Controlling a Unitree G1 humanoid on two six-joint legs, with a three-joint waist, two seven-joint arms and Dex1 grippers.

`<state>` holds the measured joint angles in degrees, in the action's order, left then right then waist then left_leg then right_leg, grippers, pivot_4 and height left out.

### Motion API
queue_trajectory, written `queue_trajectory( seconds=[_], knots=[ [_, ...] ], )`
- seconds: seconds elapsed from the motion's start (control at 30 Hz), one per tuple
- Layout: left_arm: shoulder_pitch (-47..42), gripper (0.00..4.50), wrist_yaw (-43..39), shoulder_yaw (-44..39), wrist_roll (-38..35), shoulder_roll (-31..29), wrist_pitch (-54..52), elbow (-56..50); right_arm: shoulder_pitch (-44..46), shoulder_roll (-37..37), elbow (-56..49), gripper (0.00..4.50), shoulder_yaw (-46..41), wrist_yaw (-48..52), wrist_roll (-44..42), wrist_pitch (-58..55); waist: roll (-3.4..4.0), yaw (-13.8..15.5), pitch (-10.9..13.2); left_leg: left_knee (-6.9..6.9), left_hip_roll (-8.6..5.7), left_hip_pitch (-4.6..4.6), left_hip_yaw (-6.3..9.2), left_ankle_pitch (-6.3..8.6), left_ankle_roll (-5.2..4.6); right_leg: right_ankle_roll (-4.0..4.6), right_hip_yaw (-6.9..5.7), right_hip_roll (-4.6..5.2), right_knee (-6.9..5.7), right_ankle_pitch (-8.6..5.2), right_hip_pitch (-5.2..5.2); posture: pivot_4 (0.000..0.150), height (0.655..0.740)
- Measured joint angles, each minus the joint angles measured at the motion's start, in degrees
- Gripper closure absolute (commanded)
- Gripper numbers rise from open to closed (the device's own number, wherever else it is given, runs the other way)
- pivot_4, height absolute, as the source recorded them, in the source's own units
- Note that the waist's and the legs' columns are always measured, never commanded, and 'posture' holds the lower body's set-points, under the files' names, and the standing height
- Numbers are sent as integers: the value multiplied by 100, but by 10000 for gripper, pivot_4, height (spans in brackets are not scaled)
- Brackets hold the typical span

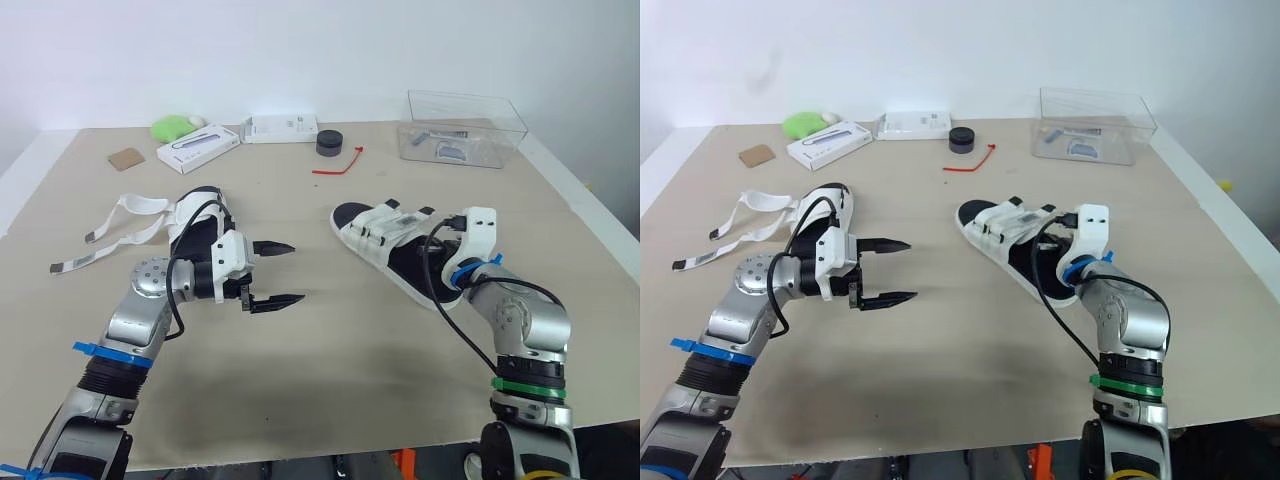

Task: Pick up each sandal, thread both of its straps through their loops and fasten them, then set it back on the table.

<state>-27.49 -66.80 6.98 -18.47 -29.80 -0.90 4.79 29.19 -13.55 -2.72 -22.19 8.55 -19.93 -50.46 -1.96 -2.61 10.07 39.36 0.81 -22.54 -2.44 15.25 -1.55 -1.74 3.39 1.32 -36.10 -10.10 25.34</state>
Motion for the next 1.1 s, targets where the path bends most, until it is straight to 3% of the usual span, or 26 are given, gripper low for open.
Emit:
queue_trajectory(
  seconds=[0.23,0.5,0.53,0.57,0.83,1.0,1.1],
  knots=[
    [1,730,20,21,57,133,76,33,109,889,-417,45000,-548,-1320,-182,-82,1,-5,-1,0,1,0,2,0,0,-1,-1,-1,0,0,0,1500,7400],
    [20,730,33,47,105,143,103,33,-147,752,-661,45000,68,-1440,56,8,1,-9,-1,-1,1,1,3,0,0,2,-1,-2,1,-3,0,1500,7400],
    [28,0,39,48,109,146,103,33,-170,726,-674,38644,132,-1434,90,35,1,-9,-1,-2,2,1,3,0,0,3,-2,-3,1,-3,1,1500,7400],
    [36,0,50,48,111,146,104,32,-195,695,-692,37046,193,-1425,112,35,1,-9,-1,-2,3,1,4,0,0,3,-3,-4,1,-4,1,1500,7400],
    [76,0,117,54,158,151,111,33,-550,147,-1199,1608,531,-793,-93,-326,3,-8,0,-4,1,-1,3,1,-1,1,-2,0,2,-7,2,1500,7400],
    [84,0,128,67,220,160,213,63,-1070,-1182,-2094,675,1037,882,-615,-253,3,-3,1,-6,0,-2,8,3,-5,-1,-9,-1,6,-13,-1,1500,7400],
    [87,0,186,63,268,160,230,86,-1351,-1616,-2166,675,1096,1729,-816,56,1,0,1,-5,0,-1,10,4,-6,0,-11,-1,7,-14,-3,1500,7400]
  ],
)
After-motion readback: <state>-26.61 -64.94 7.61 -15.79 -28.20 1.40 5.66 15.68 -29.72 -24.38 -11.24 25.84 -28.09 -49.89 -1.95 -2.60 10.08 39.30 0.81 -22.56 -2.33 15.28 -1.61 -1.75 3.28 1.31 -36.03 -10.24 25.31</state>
